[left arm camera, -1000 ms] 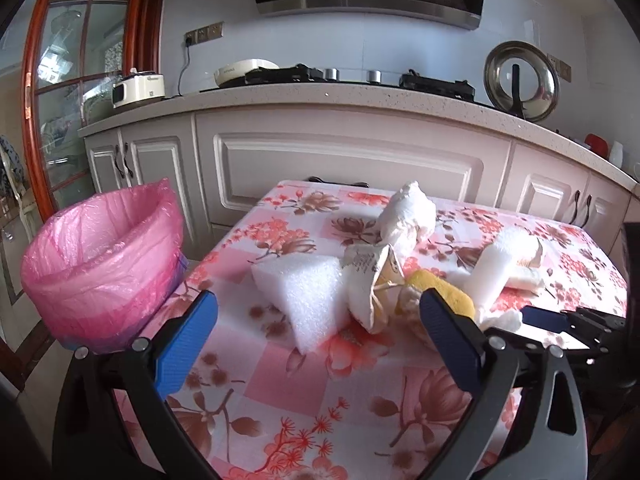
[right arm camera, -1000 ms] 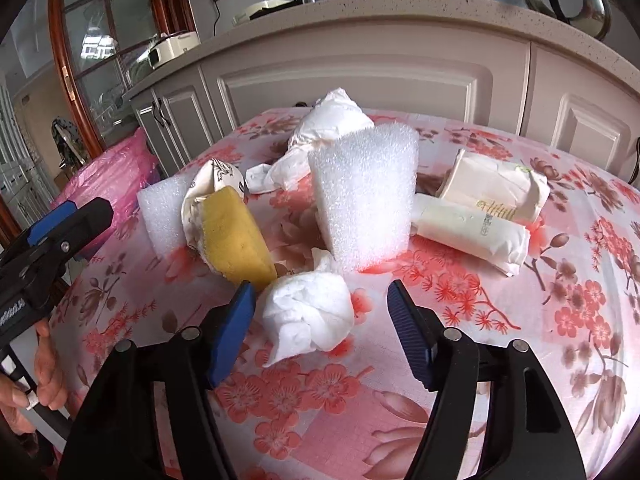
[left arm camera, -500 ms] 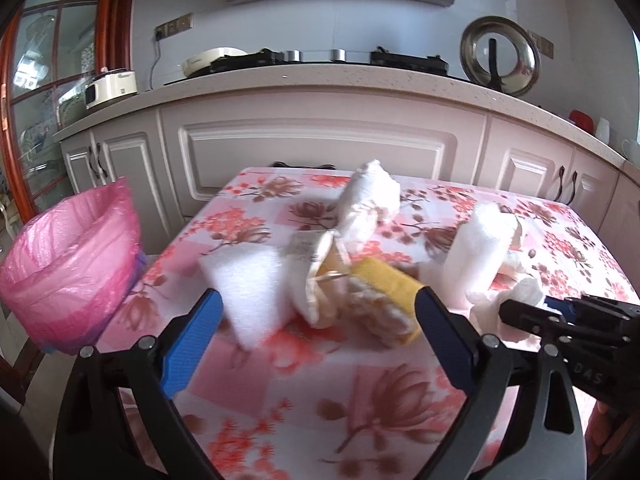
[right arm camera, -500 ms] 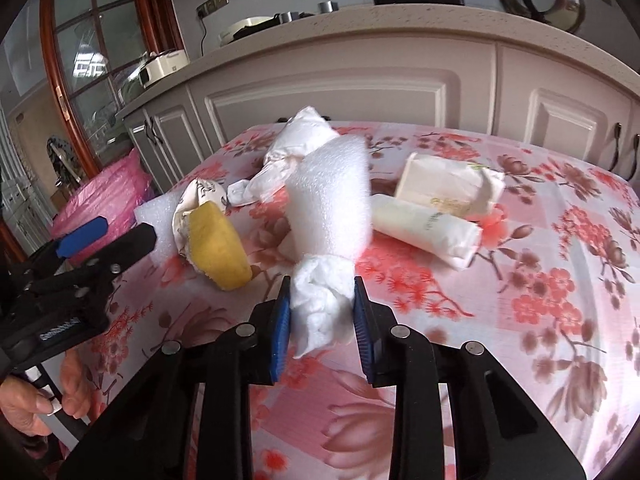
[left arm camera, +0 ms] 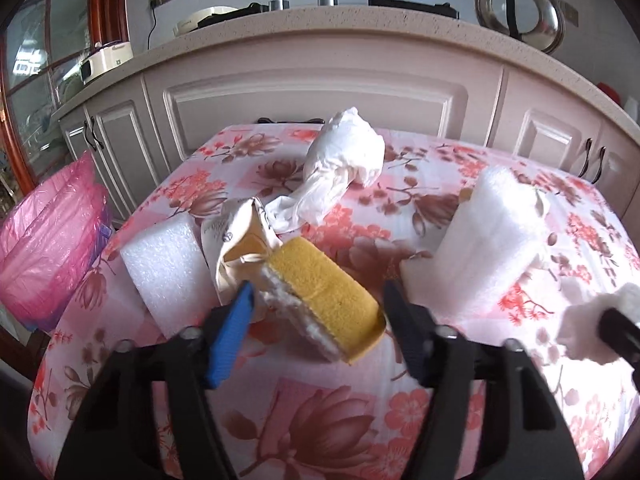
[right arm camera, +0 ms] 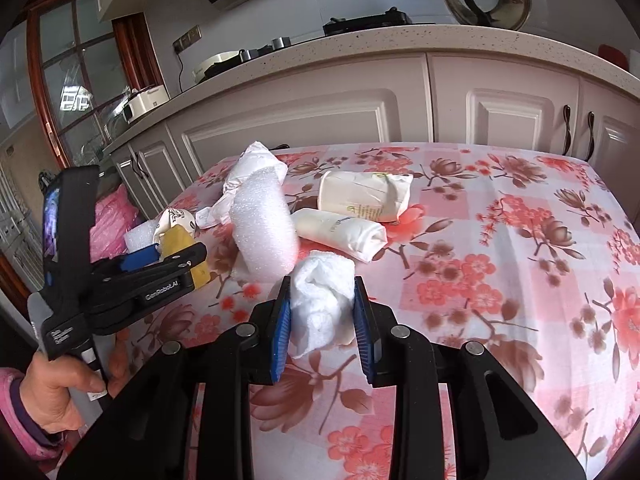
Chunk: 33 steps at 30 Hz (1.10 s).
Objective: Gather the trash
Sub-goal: 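Grasp the white tissue wad with the right tool while the left tool grasps the yellow sponge, then lift the tissue wad and yellow sponge off the table with both tools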
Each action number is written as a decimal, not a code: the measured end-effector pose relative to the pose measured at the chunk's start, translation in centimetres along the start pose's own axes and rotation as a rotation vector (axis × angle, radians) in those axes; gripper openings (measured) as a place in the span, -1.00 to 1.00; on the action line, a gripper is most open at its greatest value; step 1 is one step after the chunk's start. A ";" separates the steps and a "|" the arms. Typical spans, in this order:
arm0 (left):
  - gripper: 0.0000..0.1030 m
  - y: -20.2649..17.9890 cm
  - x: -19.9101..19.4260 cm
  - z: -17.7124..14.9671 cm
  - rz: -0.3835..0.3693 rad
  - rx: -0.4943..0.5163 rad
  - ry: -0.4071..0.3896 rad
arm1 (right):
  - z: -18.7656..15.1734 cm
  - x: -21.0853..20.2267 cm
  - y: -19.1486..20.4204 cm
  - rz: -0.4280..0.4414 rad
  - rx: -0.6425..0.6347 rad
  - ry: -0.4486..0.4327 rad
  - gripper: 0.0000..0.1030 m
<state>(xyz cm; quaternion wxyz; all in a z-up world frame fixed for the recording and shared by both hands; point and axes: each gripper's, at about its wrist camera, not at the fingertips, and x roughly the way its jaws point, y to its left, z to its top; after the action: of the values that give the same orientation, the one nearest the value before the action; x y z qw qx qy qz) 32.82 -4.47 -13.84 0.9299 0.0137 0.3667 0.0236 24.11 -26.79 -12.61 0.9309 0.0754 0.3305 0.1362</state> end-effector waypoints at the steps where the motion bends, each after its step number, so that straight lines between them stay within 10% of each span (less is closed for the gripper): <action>1: -0.16 -0.1 0.0 -0.1 0.002 0.010 -0.001 | 0.0 -0.1 -0.1 0.000 -0.001 -0.002 -0.45; 5: -0.50 -0.3 -0.9 -0.7 -0.012 0.039 -0.025 | -0.2 -0.1 0.0 0.007 0.000 -0.005 -0.44; 33: -0.53 5.7 -13.2 -6.4 -0.044 0.084 -0.283 | -1.4 -2.2 9.7 0.079 -0.180 -0.030 -0.45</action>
<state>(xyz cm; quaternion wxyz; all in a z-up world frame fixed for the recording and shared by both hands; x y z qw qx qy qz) 18.64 0.52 -9.28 0.9712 0.0477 0.2330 -0.0142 19.57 -18.15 -10.16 0.9326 0.0065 0.2999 0.2007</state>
